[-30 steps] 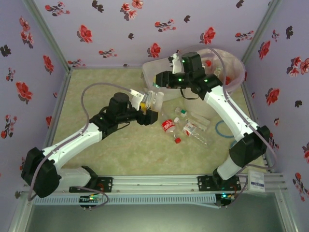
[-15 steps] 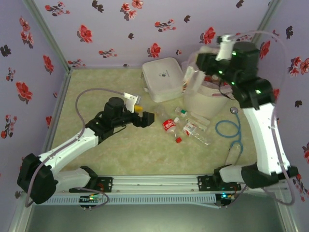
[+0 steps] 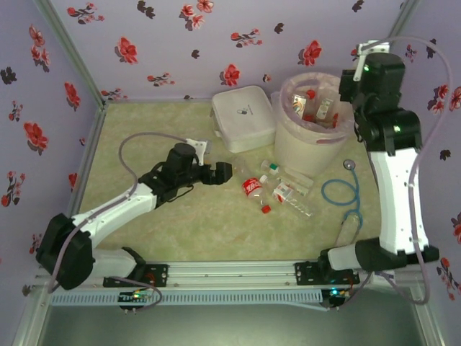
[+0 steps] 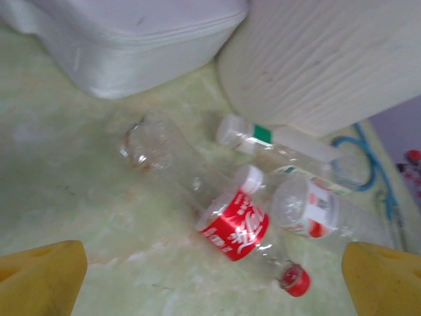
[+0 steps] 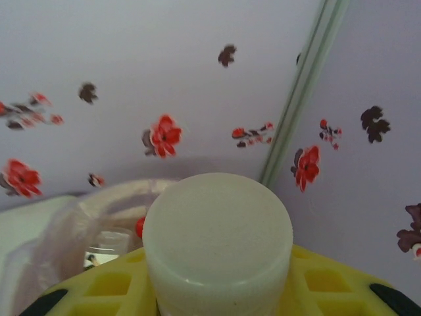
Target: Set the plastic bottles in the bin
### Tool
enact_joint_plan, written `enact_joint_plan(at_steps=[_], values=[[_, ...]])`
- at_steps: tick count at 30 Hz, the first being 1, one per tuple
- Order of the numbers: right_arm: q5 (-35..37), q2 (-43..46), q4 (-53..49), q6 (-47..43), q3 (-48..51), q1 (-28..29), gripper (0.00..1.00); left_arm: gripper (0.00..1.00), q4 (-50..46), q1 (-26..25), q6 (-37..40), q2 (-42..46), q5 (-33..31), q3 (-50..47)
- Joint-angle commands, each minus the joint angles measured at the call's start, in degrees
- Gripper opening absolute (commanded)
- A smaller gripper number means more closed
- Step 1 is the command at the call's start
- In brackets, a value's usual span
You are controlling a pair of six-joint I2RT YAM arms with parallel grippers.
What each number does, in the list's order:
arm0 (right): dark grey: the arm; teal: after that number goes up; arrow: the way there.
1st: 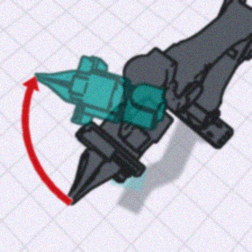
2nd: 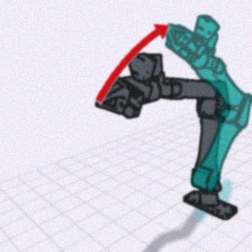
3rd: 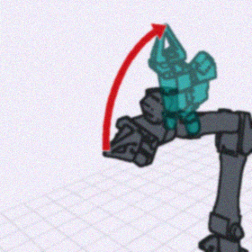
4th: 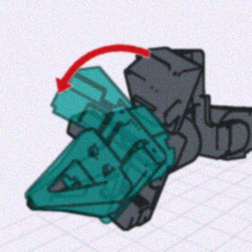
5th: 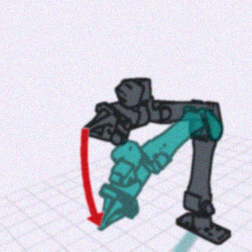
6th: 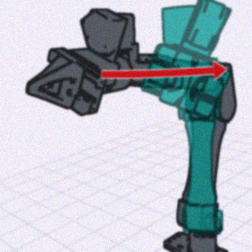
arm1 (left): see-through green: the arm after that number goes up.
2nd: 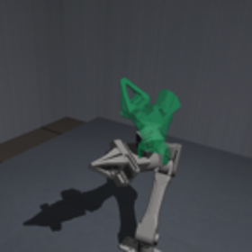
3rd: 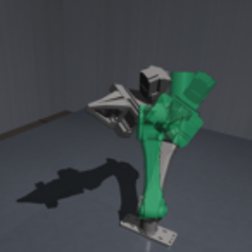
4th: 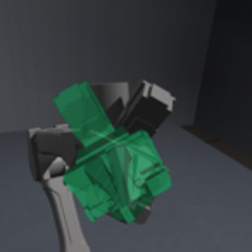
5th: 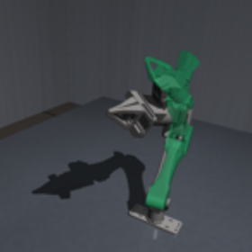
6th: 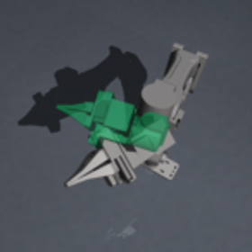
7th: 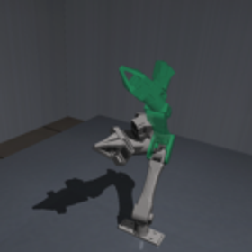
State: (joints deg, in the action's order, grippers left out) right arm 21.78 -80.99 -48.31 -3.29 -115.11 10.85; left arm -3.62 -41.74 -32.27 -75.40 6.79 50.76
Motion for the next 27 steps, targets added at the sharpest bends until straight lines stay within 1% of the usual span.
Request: enact_joint_plan(at_steps=[1, 3, 7, 10, 12, 18, 23, 25, 27], values=[[0.01, -3.00, 1.57, -1.22, 0.83, -0.87, 0.00, 1.00, -9.09, -4.33, -1.11, -4.13, -9.55, 6.45], [-1.47, -4.75, 2.42, -0.32, 2.70, -1.30, 0.00, 1.00, -11.08, -5.97, -1.58, -6.73, -11.48, 8.21], [-5.51, -8.62, 1.38, 1.67, 4.19, -2.58, 0.00, 1.00, -12.19, -8.13, -2.32, -10.80, -11.86, 10.66], [-6.54, -11.91, -0.52, 2.27, 4.28, -3.34, 0.00, 1.00, -13.09, -8.81, -2.24, -12.84, -12.06, 12.19], [-6.84, -13.96, -2.05, 2.58, 4.32, -3.78, 0.03, 1.00, -13.13, -8.80, -2.25, -13.54, -11.90, 12.59], [-7.61, -18.97, -3.74, 3.86, 6.03, -4.31, 0.13, 1.00, -13.04, -8.85, -1.77, -14.04, -11.84, 12.87], [-7.94, -22.41, -5.76, 6.56, 6.72, -4.57, 0.31, 1.00, -12.14, -8.80, -2.26, -13.06, -11.09, 11.55], [-8.47, -22.73, -4.84, 7.19, 8.54, -4.59, 0.36, 1.00, -11.22, -8.80, -2.22, -12.76, -10.41, 10.78], [-8.81, -23.04, -3.74, 7.58, 10.63, -4.61, 0.38, 1.00, -10.99, -8.80, -2.18, -12.84, -9.62, 10.63]])
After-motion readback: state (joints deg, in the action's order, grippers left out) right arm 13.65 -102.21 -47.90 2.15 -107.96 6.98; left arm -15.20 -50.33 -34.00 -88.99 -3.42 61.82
